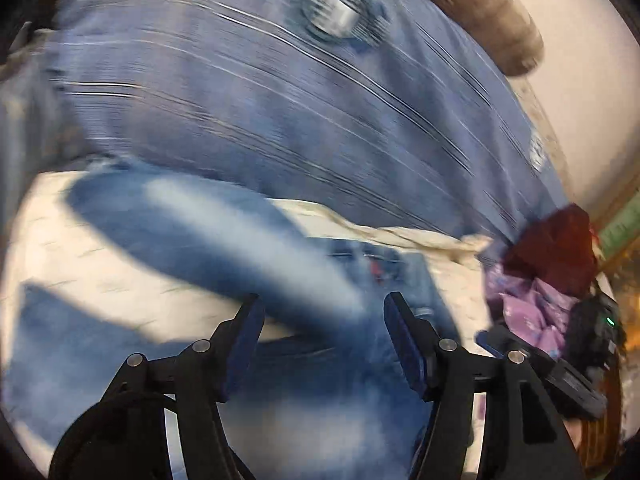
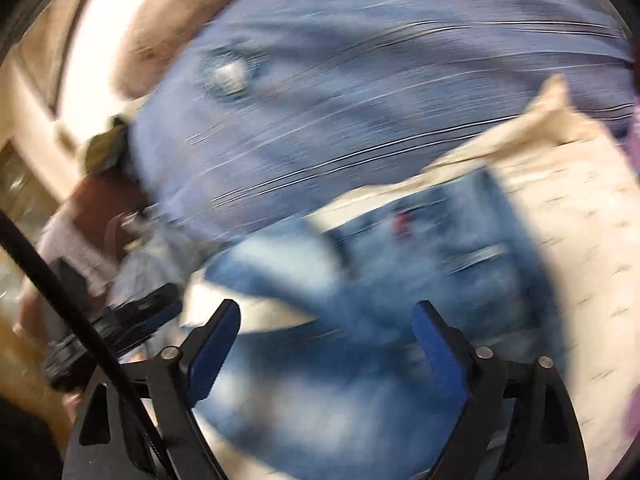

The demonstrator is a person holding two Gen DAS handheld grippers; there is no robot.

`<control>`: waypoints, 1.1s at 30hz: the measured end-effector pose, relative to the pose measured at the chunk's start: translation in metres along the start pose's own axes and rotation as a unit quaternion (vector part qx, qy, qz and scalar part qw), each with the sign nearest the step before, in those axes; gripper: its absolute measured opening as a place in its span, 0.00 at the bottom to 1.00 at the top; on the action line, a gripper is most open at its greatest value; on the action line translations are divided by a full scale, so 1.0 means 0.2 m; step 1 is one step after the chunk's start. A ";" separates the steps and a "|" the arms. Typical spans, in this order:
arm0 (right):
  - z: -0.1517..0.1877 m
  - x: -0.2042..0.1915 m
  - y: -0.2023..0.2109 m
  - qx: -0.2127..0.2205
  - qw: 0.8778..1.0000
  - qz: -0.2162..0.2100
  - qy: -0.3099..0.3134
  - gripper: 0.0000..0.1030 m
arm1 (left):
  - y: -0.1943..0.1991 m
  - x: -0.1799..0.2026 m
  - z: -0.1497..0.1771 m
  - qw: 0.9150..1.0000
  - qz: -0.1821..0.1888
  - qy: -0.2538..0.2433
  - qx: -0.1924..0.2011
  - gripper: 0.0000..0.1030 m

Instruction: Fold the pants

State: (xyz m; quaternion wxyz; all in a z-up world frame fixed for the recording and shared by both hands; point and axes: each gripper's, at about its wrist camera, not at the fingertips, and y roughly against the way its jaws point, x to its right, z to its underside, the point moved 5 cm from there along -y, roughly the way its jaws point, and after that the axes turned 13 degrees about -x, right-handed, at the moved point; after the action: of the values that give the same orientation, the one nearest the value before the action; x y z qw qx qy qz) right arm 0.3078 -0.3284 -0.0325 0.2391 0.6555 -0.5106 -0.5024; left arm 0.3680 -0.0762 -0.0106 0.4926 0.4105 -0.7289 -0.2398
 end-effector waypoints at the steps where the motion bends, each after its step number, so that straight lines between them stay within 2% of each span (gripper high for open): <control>1: -0.06 0.08 -0.02 -0.004 1.000 0.021 -0.007 0.88 | -0.09 0.01 -0.04 1.000 -0.005 -0.006 -0.007 0.60; 4: -0.21 0.32 -0.10 -0.017 0.997 0.060 -0.040 0.88 | -0.31 -0.06 -0.06 0.999 -0.015 -0.020 -0.034 0.60; 6: -0.33 0.49 -0.19 -0.031 0.995 0.080 -0.059 0.88 | -0.42 -0.13 -0.06 0.998 -0.029 -0.011 -0.053 0.59; 10: -0.57 0.69 -0.47 -0.068 0.987 0.112 -0.098 0.88 | -0.43 -0.23 -0.12 0.998 -0.028 0.029 -0.045 0.60; 12: -0.62 0.73 -0.59 -0.092 0.983 0.100 -0.123 0.87 | -0.42 -0.26 -0.16 0.998 -0.021 0.042 -0.036 0.60; 14: -0.66 0.72 -0.66 -0.097 0.980 0.130 -0.112 0.65 | -0.42 -0.28 -0.17 0.998 -0.020 0.047 -0.031 0.60; 16: -0.65 0.66 -0.67 -0.105 0.979 0.145 -0.095 0.21 | -0.40 -0.30 -0.17 0.998 -0.015 0.051 -0.029 0.60; 17: -0.64 0.62 -0.64 -0.099 0.978 0.164 -0.084 0.11 | -0.38 -0.29 -0.16 0.998 -0.007 0.053 -0.028 0.60; 18: -0.62 0.59 -0.60 -0.092 0.977 0.179 -0.072 0.11 | -0.34 -0.29 -0.16 0.998 0.000 0.053 -0.028 0.60; 19: -0.61 0.54 -0.54 -0.080 0.979 0.178 -0.057 0.10 | -0.33 -0.29 -0.15 0.998 0.004 0.053 -0.027 0.60; 22: -0.53 0.34 -0.28 -0.018 0.987 0.157 -0.010 0.09 | -0.26 -0.28 -0.13 0.999 0.012 0.045 -0.016 0.60; 26: -0.27 0.16 0.07 0.071 0.991 0.110 0.015 0.08 | -0.15 -0.25 -0.08 0.998 0.049 0.039 -0.017 0.60; 29: -0.05 0.19 0.21 0.123 0.988 0.093 -0.015 0.08 | -0.12 -0.22 -0.08 0.995 0.085 0.049 -0.032 0.62; 31: 0.09 0.30 0.26 0.148 0.986 0.058 -0.056 0.08 | -0.12 -0.19 -0.09 0.992 0.105 0.055 -0.042 0.63; 33: 0.20 0.36 0.31 0.170 0.982 0.016 -0.080 0.08 | -0.13 -0.16 -0.11 0.992 0.102 0.060 -0.047 0.64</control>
State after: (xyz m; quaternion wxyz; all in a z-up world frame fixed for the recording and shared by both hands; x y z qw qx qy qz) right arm 0.2435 -0.4082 -0.0265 0.0903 0.6360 -0.6163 -0.4556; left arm 0.4034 -0.0629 -0.0378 0.5763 0.3241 -0.7240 -0.1967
